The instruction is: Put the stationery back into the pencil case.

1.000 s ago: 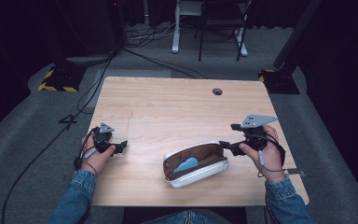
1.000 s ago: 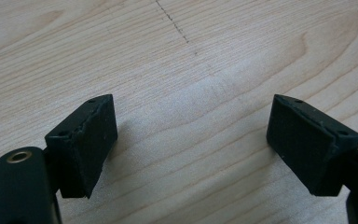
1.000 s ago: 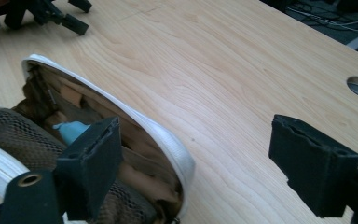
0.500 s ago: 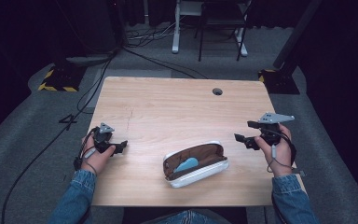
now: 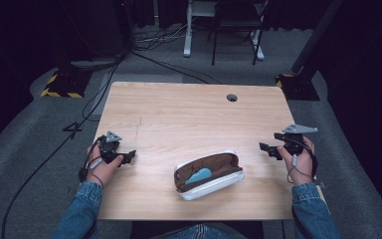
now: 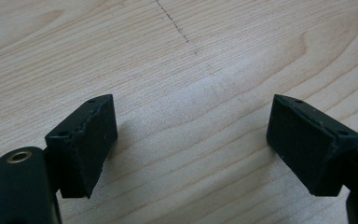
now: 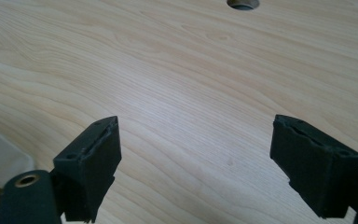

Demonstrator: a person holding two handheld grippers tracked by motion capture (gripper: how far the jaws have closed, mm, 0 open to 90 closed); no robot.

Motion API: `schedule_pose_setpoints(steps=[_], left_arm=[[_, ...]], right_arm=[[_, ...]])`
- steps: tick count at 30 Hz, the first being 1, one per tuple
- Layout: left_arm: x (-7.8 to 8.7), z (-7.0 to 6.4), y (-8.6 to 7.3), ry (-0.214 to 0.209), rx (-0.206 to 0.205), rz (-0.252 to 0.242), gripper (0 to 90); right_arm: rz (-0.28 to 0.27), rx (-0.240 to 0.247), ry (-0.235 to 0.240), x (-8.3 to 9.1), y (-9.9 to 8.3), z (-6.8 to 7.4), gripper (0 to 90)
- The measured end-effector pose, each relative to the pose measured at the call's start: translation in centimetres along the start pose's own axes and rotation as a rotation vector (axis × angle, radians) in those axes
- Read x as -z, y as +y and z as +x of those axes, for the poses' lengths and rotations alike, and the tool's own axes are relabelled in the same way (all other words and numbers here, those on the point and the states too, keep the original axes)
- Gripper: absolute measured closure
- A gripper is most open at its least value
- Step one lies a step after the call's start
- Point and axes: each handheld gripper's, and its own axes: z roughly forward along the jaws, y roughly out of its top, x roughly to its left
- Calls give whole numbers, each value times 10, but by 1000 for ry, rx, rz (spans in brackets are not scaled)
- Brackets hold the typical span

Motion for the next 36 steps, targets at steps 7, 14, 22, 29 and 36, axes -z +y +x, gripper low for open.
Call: schedule_pose_setpoints(steps=[7, 14, 22, 29, 36], left_arm=[[0, 0, 0, 0, -1, 1, 165], [0, 0, 0, 0, 0, 0, 165], [0, 0, 0, 0, 0, 0, 165], [0, 0, 0, 0, 0, 0, 165], [0, 0, 0, 0, -1, 1, 165]], right_arm=[[36, -25, -27, -13, -16, -12, 169], [47, -53, -67, -23, -28, -19, 168], [45, -69, -118, -34, -37, -21, 170], [84, -51, -124, -37, -40, -21, 158], [90, -59, -133, -38, -39, -20, 136]])
